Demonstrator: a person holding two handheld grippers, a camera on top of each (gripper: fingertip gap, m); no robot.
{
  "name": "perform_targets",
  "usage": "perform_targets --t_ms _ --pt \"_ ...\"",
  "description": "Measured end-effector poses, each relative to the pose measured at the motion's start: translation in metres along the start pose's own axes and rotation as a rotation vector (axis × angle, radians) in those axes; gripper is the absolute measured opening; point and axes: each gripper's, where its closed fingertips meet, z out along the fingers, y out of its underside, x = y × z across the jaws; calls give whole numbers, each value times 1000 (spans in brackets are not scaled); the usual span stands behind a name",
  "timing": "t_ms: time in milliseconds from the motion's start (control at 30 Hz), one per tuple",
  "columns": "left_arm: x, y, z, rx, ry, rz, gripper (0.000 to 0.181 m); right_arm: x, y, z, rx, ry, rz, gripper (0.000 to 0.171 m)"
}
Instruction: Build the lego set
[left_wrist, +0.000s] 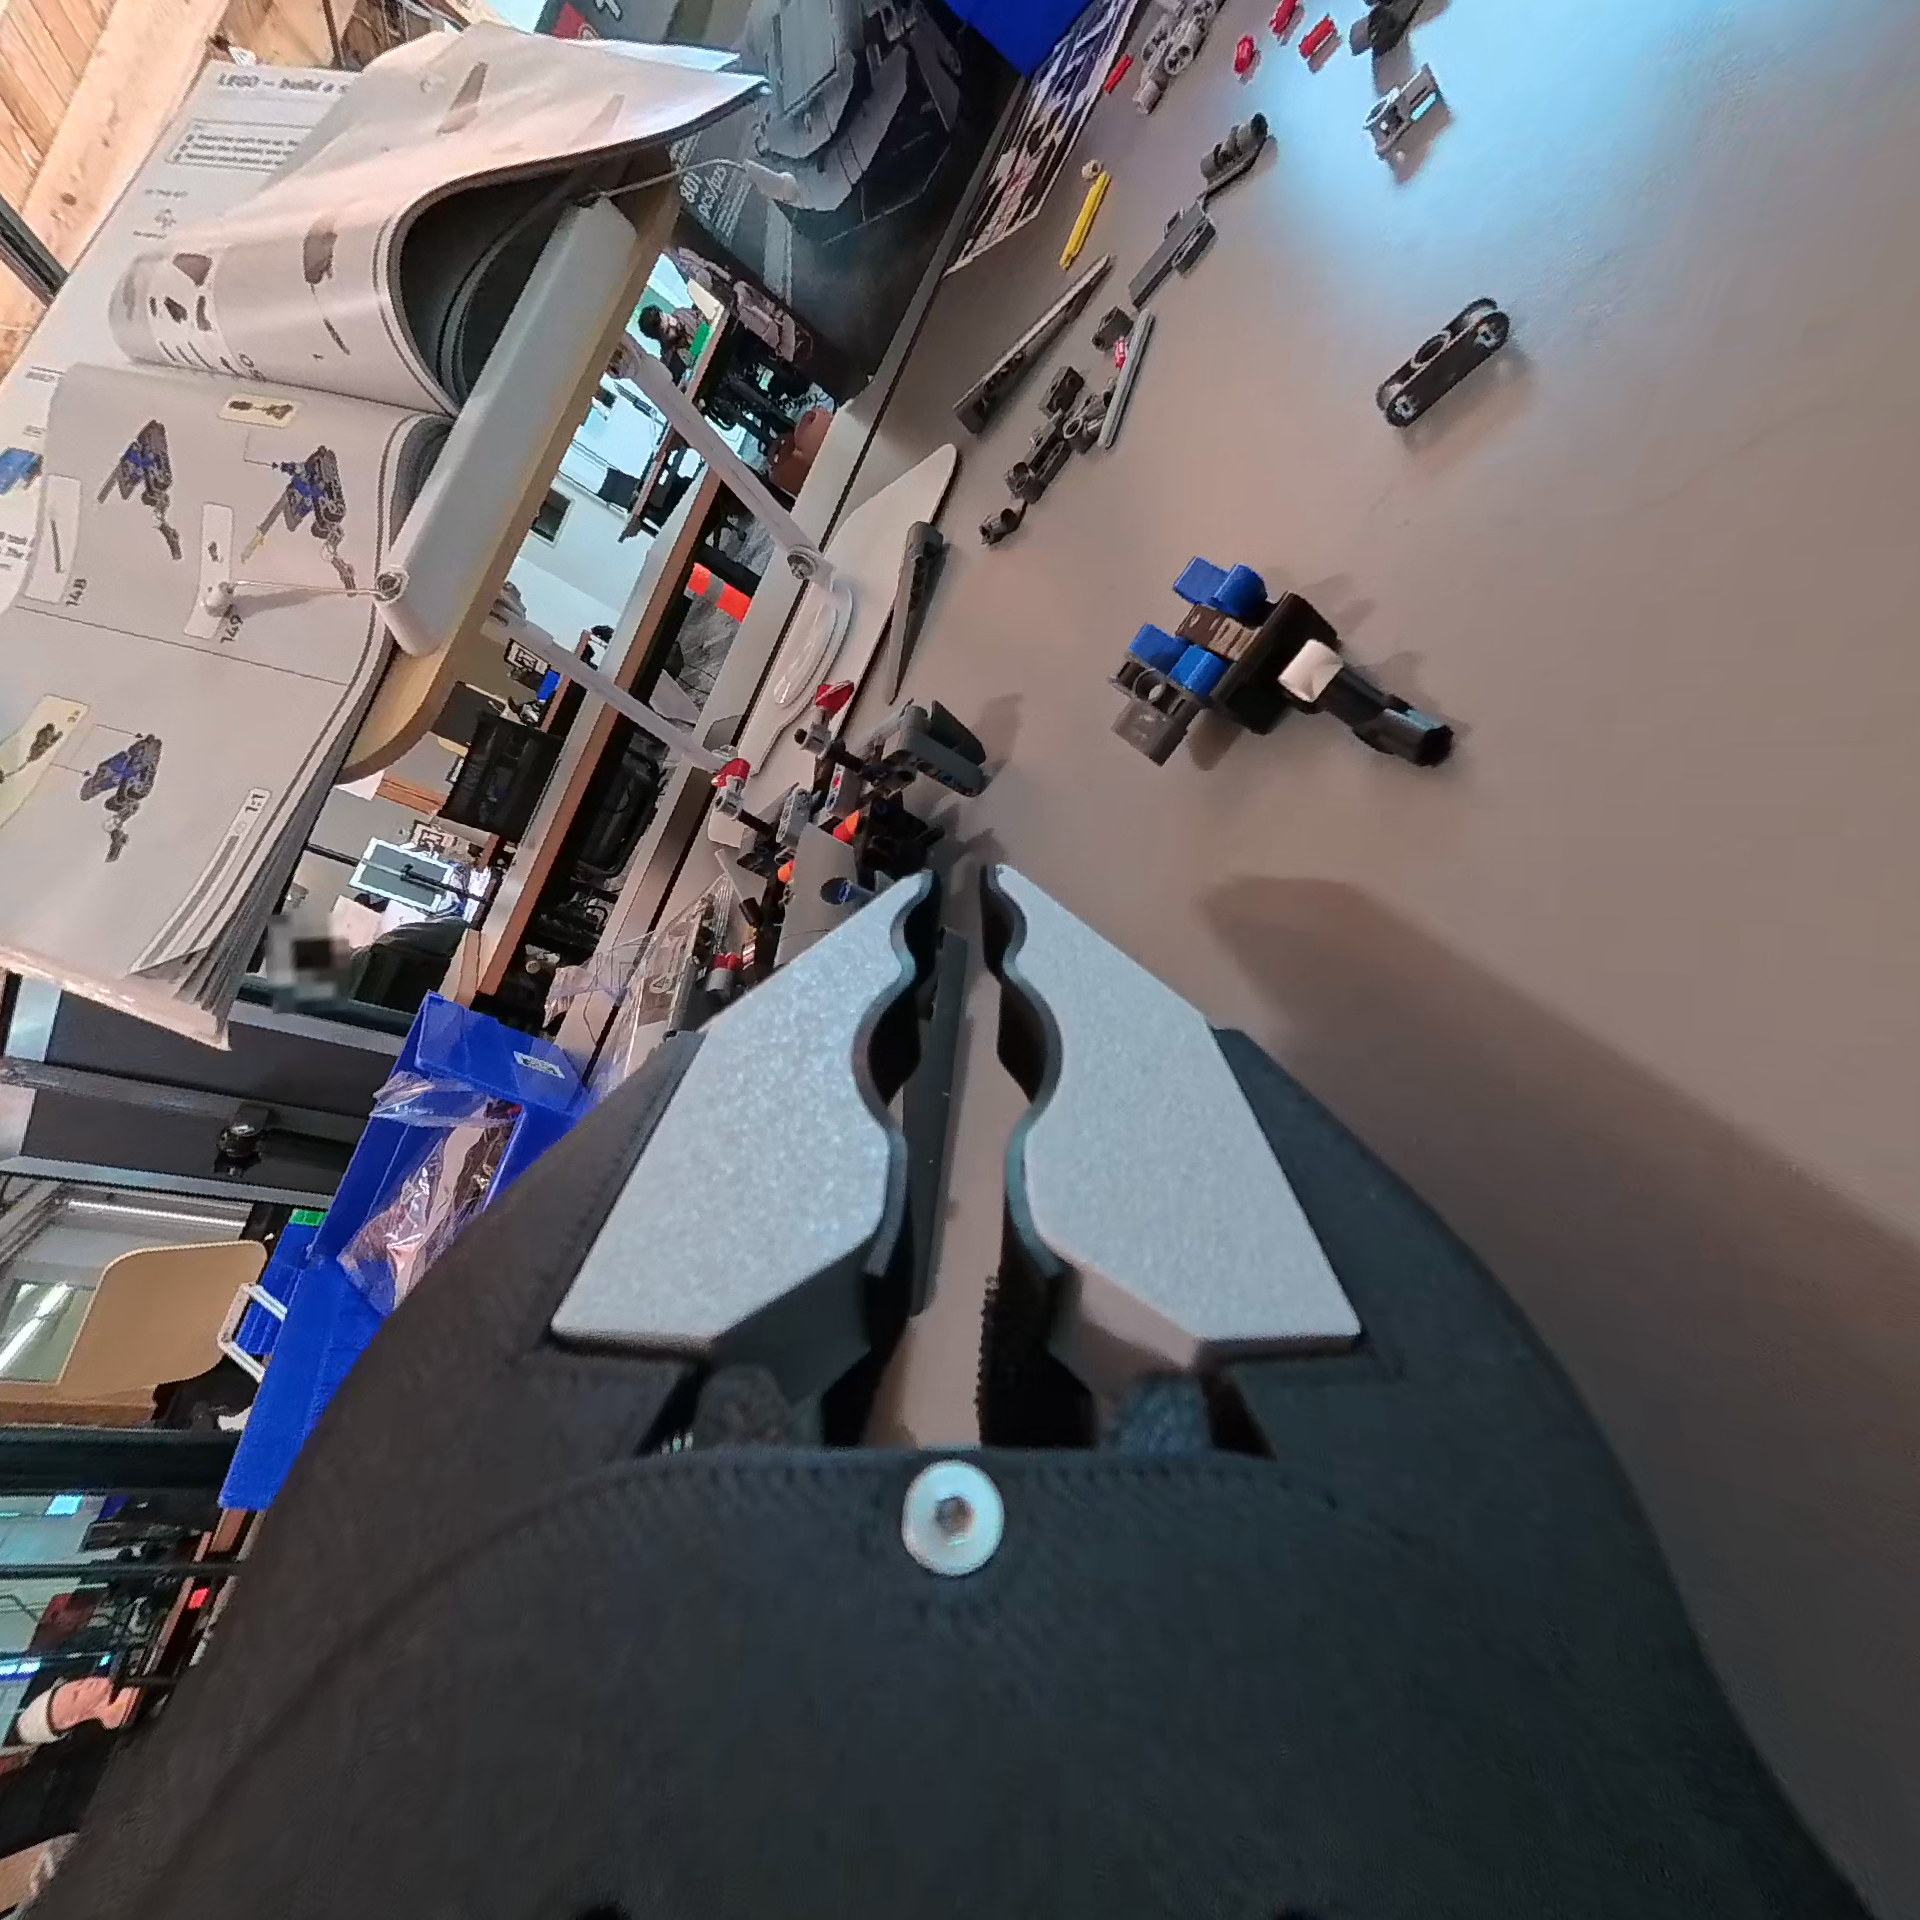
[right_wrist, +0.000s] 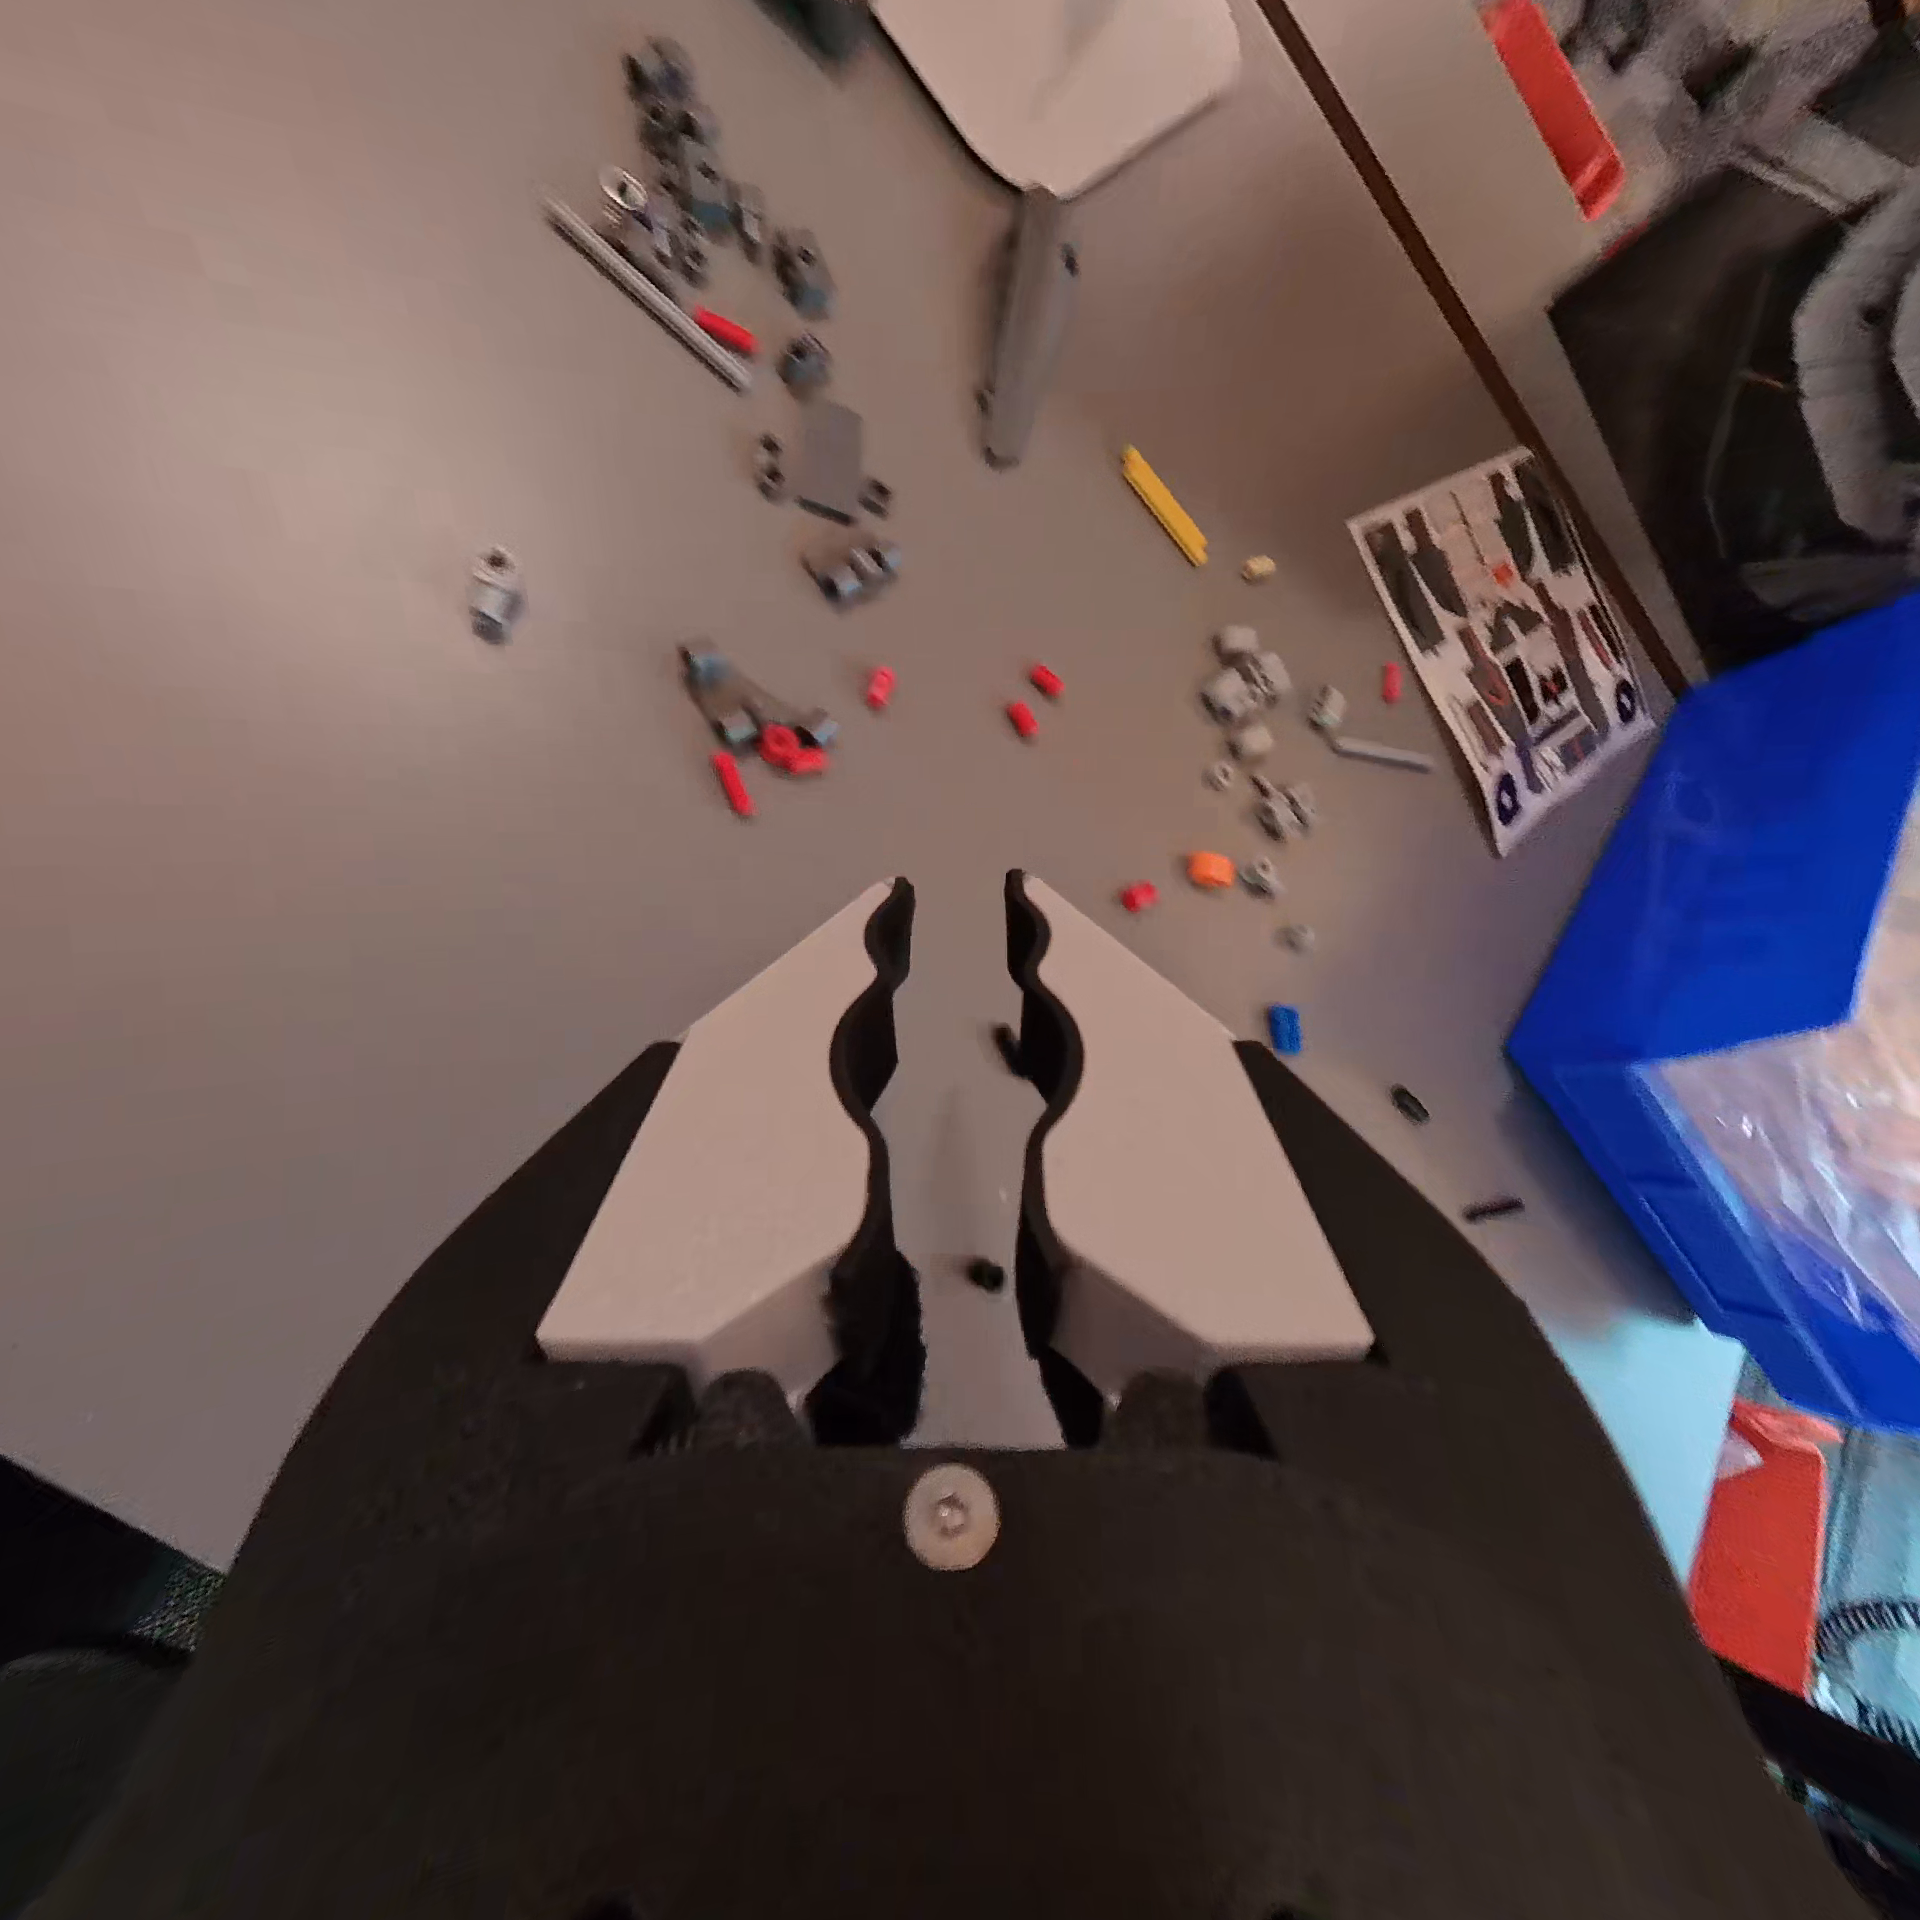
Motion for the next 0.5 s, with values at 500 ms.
perform_targets --t_ms 500 --pt "-2 19 11 -101 -1 -17 5 80 101 -25 -110 98 163 23"
